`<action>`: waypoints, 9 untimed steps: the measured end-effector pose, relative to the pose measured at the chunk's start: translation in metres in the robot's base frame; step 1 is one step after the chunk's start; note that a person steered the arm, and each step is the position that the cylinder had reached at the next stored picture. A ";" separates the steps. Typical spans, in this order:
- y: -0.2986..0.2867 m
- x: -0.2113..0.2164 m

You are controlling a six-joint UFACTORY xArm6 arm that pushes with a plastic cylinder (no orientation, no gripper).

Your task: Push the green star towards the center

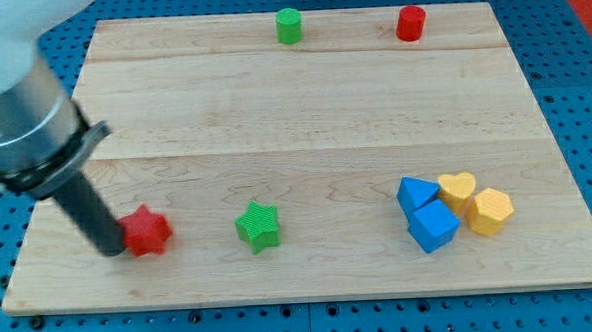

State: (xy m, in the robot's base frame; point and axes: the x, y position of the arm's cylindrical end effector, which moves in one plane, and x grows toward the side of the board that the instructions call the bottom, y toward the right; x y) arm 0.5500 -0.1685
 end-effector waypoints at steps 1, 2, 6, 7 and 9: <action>0.046 -0.012; 0.071 -0.009; 0.123 0.006; 0.125 -0.026; 0.171 -0.058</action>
State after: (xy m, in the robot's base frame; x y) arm 0.4921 0.0029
